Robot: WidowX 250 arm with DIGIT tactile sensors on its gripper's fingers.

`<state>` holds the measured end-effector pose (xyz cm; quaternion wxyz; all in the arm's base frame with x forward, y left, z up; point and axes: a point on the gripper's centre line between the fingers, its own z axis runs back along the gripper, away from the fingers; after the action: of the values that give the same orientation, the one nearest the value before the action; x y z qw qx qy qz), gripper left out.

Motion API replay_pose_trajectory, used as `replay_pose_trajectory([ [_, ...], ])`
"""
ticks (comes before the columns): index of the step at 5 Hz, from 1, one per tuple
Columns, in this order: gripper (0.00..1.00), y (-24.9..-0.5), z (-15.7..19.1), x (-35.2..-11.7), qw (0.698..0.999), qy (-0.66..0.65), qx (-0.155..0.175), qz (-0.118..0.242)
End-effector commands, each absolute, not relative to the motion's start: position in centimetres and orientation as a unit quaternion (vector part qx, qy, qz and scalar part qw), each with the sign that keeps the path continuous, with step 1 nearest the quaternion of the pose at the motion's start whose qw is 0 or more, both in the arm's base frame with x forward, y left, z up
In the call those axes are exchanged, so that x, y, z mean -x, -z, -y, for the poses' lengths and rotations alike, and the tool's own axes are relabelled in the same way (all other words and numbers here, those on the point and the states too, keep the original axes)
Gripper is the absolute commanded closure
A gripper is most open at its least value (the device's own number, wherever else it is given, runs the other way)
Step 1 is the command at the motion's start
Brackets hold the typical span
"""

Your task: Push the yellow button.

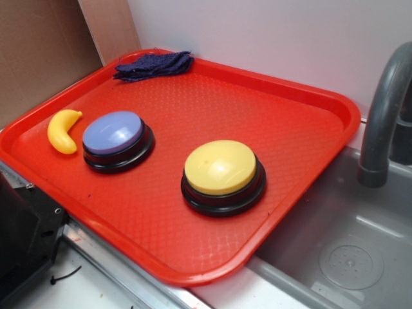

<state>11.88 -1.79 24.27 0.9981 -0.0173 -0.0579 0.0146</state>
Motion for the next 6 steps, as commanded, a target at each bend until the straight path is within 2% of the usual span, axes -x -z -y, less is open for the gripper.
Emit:
replay_pose_trajectory([
  [1, 0.0, -24.3, 1.8, -11.9, 0.998, -0.015, 0.017, 0.058],
  [2, 0.0, -19.7, 6.8, -16.9, 0.991, 0.111, 0.009, 0.078],
  [3, 0.0, -15.3, 11.6, -19.8, 0.967, 0.232, 0.039, 0.1],
  [4, 0.0, -11.7, 12.7, -19.3, 0.943, 0.315, 0.05, 0.097],
  [5, 0.0, -9.7, 13.2, -19.6, 0.939, 0.335, 0.033, 0.076],
  [6, 0.0, -8.6, 13.5, -19.7, 0.939, 0.336, 0.027, 0.071],
])
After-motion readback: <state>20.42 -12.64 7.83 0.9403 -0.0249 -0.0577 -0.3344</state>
